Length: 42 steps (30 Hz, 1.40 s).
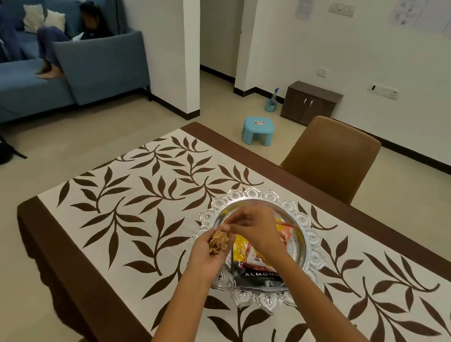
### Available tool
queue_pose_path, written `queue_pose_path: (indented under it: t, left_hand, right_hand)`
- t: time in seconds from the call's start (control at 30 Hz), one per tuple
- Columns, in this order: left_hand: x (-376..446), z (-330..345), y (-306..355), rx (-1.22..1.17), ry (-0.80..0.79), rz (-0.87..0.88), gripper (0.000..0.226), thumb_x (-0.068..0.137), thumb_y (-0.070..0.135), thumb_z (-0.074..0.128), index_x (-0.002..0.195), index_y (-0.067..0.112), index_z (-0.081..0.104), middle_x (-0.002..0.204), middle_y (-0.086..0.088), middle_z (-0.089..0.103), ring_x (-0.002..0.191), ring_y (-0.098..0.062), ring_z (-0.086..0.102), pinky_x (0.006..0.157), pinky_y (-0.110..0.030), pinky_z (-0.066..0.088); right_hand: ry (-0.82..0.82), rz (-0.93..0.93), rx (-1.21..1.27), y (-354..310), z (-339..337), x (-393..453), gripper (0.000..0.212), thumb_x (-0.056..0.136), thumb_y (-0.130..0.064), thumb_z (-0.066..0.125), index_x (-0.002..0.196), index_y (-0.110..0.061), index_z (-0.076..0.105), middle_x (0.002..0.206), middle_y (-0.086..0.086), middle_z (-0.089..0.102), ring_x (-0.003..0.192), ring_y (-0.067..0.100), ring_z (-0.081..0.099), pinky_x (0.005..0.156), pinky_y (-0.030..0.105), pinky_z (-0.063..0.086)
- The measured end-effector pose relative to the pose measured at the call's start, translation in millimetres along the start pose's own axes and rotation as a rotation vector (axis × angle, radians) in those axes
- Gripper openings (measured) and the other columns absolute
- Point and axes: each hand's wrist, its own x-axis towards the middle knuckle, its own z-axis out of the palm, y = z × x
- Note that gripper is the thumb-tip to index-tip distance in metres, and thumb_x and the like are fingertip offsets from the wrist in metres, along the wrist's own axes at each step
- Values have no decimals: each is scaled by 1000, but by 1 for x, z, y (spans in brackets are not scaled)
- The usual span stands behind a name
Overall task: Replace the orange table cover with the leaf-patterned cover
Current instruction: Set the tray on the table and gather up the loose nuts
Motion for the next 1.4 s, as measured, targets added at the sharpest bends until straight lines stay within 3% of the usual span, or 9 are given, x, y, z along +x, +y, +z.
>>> queue_pose_path:
  t: [0.23,0.47,0.6,0.77,0.9,1.0,1.13,1.23,1.4]
  left_hand:
    - [-3,-2,2,-14,-50,-15,32,102,13,36,108,-10,57,99,-27,65,91,-33,66,74,-47,53]
    - [-6,-6,7,-75,-65,-21,34,103,14,35,109,-11,56,108,-25,60,99,-32,60,97,-45,46]
    - [-4,-4,5,-63,-64,-18,36,102,15,34,104,-12,59,98,-26,65,81,-33,70,73,-44,55]
    - [-4,-2,1,-45,-57,-24,38,103,16,33,103,-11,58,97,-25,64,97,-32,60,81,-43,52]
    - [-5,-3,-2,-52,-59,-19,37,102,15,33,100,-12,58,90,-25,67,85,-34,66,87,-41,51]
    - [-7,-5,-3,-72,-60,-21,38,102,15,34,99,-12,59,86,-26,69,70,-34,71,71,-44,54]
    - [-10,-4,0,-54,-53,-8,37,103,16,34,102,-11,60,92,-25,68,82,-33,69,80,-42,54]
    - [-11,-4,1,-49,-47,-6,37,103,15,33,102,-11,59,93,-25,67,95,-33,62,88,-42,52]
    - [-12,-5,3,-56,-50,-14,35,103,14,34,107,-12,57,103,-26,63,99,-33,60,99,-45,41]
  right_hand:
    - [186,-30,-206,15,-6,-8,7,76,-5,74,81,-10,74,77,-2,72,70,3,66,71,25,56]
    - [-37,72,-923,37,-7,-39,37,77,-59,62,91,-25,67,97,-8,64,96,11,55,88,28,39]
    - [-103,53,-1031,50,-13,-42,33,79,-52,61,97,-24,63,116,-5,58,117,15,46,108,31,16]
    - [-101,24,-1072,55,-21,-38,32,73,-40,73,99,-23,65,111,-2,63,113,18,51,113,36,18]
    - [-79,-86,-1176,52,-4,-40,34,35,-19,94,57,-29,71,65,-7,66,65,15,64,80,34,51]
    - [-124,-128,-1263,56,3,-44,30,37,-18,93,49,-25,67,61,-5,62,59,16,59,71,32,50]
    - [-131,-180,-1304,53,1,-42,31,37,-15,92,50,-23,65,57,-3,60,55,17,58,62,31,49]
    - [-159,-159,-1230,51,-4,-37,29,45,-11,89,62,-22,67,65,-3,62,60,17,60,57,30,46]
    - [-392,-235,-997,49,2,-40,35,90,-7,54,123,-18,61,120,9,58,98,27,60,71,37,52]
